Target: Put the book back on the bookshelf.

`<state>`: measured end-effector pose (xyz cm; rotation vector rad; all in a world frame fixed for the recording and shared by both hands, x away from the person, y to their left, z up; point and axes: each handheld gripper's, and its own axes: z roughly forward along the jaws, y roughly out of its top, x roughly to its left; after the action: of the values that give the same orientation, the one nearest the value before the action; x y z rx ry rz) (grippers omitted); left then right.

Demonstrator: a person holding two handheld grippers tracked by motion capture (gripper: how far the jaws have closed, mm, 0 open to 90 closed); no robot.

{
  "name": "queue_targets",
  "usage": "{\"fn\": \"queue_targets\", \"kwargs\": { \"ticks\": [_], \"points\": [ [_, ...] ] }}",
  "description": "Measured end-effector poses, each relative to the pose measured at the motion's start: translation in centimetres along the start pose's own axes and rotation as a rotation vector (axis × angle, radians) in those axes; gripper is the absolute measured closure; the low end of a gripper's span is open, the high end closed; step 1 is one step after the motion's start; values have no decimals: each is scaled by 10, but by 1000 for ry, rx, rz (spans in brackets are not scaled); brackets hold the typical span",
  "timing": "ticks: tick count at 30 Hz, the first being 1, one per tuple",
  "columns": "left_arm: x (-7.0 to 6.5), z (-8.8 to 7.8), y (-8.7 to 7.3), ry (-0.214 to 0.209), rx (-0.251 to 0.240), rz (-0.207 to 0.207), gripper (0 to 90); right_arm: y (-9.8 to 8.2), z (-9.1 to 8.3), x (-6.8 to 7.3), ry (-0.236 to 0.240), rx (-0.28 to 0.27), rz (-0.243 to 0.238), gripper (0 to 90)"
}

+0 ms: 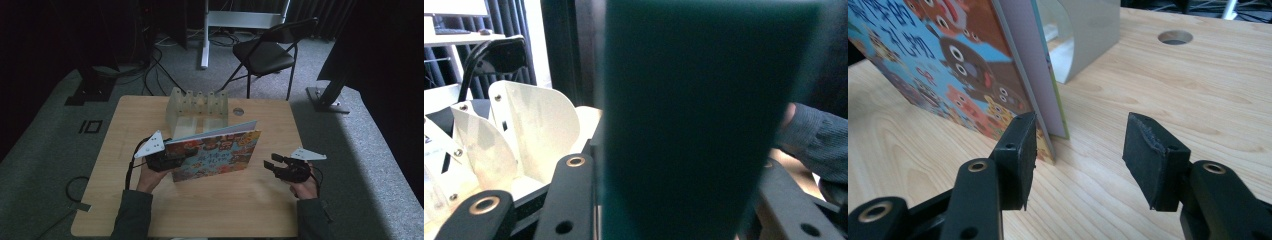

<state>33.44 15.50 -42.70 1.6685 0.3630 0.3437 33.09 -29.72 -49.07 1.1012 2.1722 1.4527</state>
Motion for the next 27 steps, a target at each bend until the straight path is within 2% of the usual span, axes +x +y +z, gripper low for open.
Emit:
{"fn": "queue_targets", "kwargs": {
  "ticks": [8,12,16,27],
  "points": [
    [-2,1,-1,-3,-12,0,615,-7,0,-1,-41,39,-17,468],
    [-5,2,-1,5,-2,18,655,-11,0,-1,-66,57,-24,469],
    [-8,3,-2,-8,-2,23,716,-16,-2,-2,-87,75,-32,469],
    [-23,3,-2,22,2,52,762,-32,-6,-4,-151,108,-34,467]
  ]
}}
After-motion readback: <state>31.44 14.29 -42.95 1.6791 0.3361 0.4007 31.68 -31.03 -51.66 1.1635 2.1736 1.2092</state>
